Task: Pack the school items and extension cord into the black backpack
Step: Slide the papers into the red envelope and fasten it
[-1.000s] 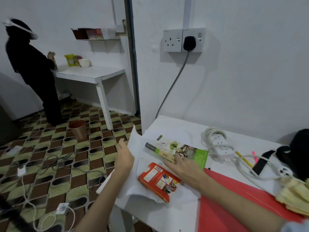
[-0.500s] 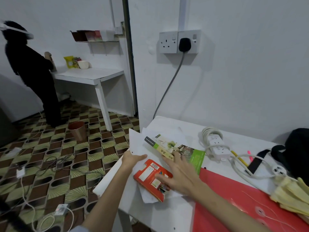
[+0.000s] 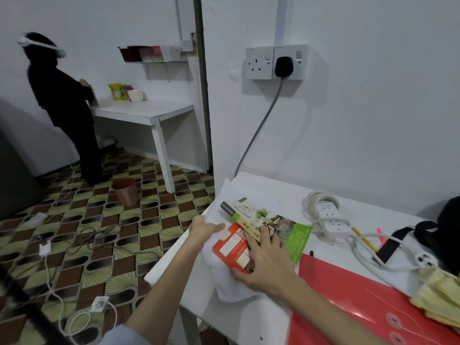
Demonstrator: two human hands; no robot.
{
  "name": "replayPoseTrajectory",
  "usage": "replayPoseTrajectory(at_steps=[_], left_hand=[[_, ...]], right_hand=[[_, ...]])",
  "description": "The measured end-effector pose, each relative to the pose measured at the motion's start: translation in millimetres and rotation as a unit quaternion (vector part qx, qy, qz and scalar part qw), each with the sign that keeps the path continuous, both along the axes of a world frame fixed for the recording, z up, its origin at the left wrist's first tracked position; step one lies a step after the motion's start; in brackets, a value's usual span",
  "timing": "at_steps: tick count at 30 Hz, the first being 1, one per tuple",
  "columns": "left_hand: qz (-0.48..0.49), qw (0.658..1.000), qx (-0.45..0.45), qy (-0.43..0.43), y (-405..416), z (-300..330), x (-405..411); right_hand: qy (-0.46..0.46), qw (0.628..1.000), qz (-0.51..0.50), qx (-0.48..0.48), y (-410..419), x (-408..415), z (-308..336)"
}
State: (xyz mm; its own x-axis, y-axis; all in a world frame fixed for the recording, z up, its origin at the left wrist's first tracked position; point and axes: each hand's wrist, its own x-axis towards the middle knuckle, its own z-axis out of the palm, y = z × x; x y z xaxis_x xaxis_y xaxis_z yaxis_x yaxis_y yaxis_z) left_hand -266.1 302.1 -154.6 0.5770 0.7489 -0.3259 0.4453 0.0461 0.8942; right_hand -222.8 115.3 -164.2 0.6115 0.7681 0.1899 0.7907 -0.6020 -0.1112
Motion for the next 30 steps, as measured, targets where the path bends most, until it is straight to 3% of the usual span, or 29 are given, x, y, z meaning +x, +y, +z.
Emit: replayPoseTrajectory(at_steps=[3,6,11,19,22,26,28,30], left_hand=[[0.017,1.000,-0.009,-0.011,6.2,1.5,-5.1],[0.084,0.995,0.044,-0.019,27.6,11.3,-23.8],[0.197,0.971,0.135,-0.027,58.2,35.1,-70.5],[0.307,0.928,0.188,-0.092,55.7,39.7,-102.1],[0.348,0.905,0.186,-0.158,49.6,45.3,-116.9],[0.358,0.891,0.170,-0.221,56.5,52.6,-141.8],[0.315,0.905,0.179,-0.224,56.4,55.5,-153.3],[0.254,0.917,0.179,-0.248,54.5,56.7,-161.4]], right_hand=[[0.003,1.000,-0.002,0.021,-1.8,2.8,-3.5],[-0.028,0.999,0.002,0.046,-5.7,7.1,-2.6],[-0.056,0.998,0.012,0.002,-1.0,4.2,-21.2],[-0.030,0.998,0.016,-0.051,2.7,11.0,-28.5],[0.074,0.995,0.050,0.051,7.2,15.9,-17.1],[0.215,0.958,0.091,0.167,30.9,21.9,23.1],[0.305,0.921,0.092,0.223,48.3,18.2,46.1],[0.425,0.860,0.079,0.272,63.8,12.7,69.6]])
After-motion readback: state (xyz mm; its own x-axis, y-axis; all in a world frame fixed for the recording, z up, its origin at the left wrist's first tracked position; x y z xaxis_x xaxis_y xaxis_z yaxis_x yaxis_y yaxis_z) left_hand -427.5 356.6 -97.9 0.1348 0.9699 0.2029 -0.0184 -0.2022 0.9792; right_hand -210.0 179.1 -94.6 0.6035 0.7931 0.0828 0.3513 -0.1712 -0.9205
